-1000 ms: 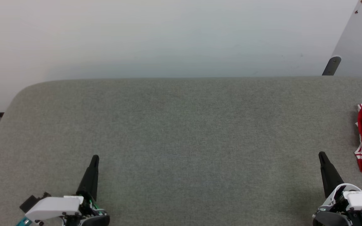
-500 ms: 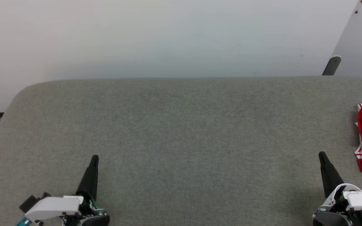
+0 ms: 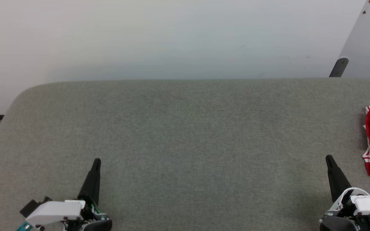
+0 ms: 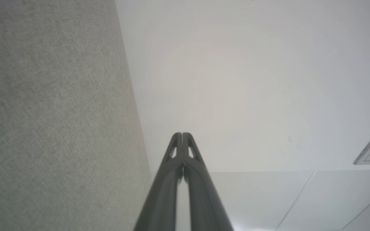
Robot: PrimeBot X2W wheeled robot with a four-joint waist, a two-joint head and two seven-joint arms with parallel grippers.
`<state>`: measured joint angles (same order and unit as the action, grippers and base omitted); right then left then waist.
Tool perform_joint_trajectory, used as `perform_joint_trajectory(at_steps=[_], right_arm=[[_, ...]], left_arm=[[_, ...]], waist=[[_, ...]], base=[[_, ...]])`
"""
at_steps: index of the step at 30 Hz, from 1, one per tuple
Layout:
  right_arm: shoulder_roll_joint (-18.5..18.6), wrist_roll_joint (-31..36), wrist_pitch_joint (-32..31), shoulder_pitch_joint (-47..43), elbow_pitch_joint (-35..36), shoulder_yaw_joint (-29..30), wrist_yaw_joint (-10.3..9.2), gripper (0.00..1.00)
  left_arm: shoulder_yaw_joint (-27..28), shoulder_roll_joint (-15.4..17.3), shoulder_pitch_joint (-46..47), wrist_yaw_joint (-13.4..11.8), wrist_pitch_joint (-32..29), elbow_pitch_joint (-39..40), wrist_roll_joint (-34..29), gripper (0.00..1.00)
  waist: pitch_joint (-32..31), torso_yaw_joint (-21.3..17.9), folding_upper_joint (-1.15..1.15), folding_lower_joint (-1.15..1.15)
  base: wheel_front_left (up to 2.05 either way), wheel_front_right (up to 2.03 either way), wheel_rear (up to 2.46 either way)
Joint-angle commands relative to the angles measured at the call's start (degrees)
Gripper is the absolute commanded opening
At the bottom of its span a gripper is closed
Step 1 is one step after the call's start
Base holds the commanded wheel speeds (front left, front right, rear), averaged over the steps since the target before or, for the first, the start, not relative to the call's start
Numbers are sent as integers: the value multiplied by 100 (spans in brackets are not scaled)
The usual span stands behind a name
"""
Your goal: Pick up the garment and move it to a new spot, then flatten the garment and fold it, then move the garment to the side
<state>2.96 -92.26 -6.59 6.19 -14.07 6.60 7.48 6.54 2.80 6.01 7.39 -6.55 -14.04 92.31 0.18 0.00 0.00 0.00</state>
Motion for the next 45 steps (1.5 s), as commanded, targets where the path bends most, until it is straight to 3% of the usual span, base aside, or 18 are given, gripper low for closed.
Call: perform_joint_trajectory(at_steps=[1, 45], right_arm=[[-22, -28, -12, 16, 13, 0, 2, 0], [-22, -29, -11, 16, 13, -2, 2, 0]], left_arm=[[14, -1, 55, 18, -21, -8, 14, 0], [16, -2, 55, 18, -23, -6, 11, 0]], waist=[[0, 0, 0, 0], [0, 0, 0, 0]], base=[[0, 0, 0], [0, 0, 0]])
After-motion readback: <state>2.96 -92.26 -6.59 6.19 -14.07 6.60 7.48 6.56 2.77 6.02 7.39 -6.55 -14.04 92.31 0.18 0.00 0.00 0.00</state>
